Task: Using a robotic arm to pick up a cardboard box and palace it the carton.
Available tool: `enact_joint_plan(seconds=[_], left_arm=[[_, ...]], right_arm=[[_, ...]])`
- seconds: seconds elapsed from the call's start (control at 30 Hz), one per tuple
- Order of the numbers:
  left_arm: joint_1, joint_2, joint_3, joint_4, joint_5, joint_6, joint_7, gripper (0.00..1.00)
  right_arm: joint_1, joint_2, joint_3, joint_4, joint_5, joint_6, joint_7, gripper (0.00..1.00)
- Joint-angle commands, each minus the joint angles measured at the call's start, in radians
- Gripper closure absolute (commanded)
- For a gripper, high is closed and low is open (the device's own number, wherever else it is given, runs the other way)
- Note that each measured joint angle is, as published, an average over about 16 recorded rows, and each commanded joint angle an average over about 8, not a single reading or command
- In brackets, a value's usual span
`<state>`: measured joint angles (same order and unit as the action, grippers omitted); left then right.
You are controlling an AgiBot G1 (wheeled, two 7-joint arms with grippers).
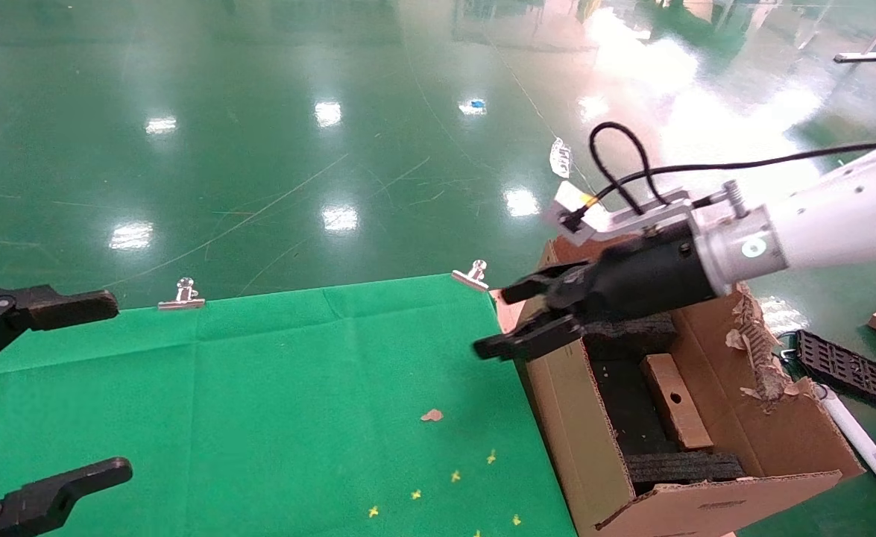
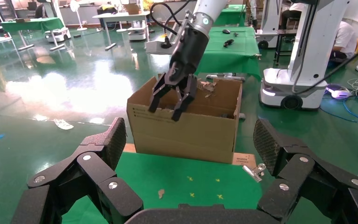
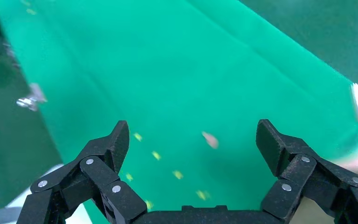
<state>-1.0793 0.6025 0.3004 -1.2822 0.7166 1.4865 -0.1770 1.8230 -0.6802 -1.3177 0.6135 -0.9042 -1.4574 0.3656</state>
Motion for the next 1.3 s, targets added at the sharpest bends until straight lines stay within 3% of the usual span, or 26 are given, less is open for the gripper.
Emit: enact_joint_plan(seconds=[0.03,1.07,1.3], left_arm=[[0.0,0.0,0.0,0.0,0.0,0.0,0.0,0.0],[0.0,-0.001,0.002,0.0,-0.001,-0.001,0.001,0.0],[0.0,-0.001,0.002,0.0,-0.001,-0.001,0.001,0.0]], right_arm=[[-0.042,0.004,0.058,0.038,0.01,-0.002,-0.01,0.0],[-0.685,0.063,0.951,0.614,0.159,-0.035,-0.163,0.0],[-0.781,0.072,1.083,0.697,0.181,-0.041,-0.184,0.0]])
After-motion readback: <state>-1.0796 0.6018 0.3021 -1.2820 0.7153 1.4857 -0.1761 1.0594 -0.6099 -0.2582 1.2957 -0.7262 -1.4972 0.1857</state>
